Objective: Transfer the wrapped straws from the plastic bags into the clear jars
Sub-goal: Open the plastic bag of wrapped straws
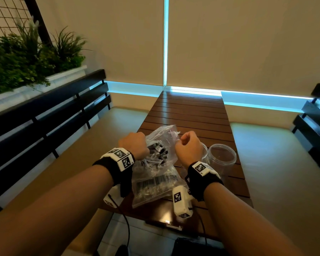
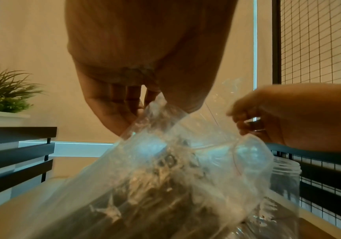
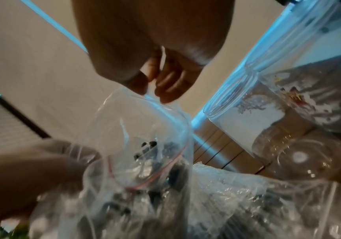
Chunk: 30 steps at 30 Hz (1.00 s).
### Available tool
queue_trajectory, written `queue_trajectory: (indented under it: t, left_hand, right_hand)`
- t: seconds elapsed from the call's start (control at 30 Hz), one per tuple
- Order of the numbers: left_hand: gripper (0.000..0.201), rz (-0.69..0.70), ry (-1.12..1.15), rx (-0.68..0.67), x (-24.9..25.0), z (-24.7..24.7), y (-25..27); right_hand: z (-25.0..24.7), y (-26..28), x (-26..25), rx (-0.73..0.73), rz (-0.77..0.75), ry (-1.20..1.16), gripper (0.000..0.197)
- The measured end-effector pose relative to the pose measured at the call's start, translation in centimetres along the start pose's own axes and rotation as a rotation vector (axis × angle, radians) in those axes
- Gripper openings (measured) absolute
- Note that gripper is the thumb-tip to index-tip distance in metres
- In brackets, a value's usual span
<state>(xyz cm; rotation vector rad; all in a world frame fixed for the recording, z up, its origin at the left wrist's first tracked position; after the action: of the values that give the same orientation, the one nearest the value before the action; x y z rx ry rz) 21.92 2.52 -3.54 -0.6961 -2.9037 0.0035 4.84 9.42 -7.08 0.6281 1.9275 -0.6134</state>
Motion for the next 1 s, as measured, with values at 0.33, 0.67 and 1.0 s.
queue_trajectory:
  t: [0.33, 0.67, 1.0]
  left_hand:
    - [0.022, 0.046, 0.027, 0.052, -0.6, -0.6, 0.0]
    - [0.023, 0.175, 0.099, 0.07, -1.1, -0.7, 0.5]
    - [0.02, 0.314, -0.007, 0.252, 0.7, -2.6, -0.3]
  right_hand:
    - [3.2, 2.7, -1.6, -0.481, -0.353, 0.235, 0.037]
    - [5.1, 1.7, -2.2, -0.435, -0.652, 0.459, 0.012]
    - [6.5, 0.5, -2.7, -0.394, -0.541, 0.863, 0.047]
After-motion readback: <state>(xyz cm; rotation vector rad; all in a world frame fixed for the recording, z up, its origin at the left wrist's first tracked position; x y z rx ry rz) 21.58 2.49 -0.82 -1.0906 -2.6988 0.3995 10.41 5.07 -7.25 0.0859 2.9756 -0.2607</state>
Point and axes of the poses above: each hand's wrist, its own y-axis away from the middle knuckle, its own z-axis out of the palm, x = y × z, the point moved 2 cm from there along -y, towards the middle knuckle, and after that the axes turned 9 degrees about z, right-handed, at the moved point
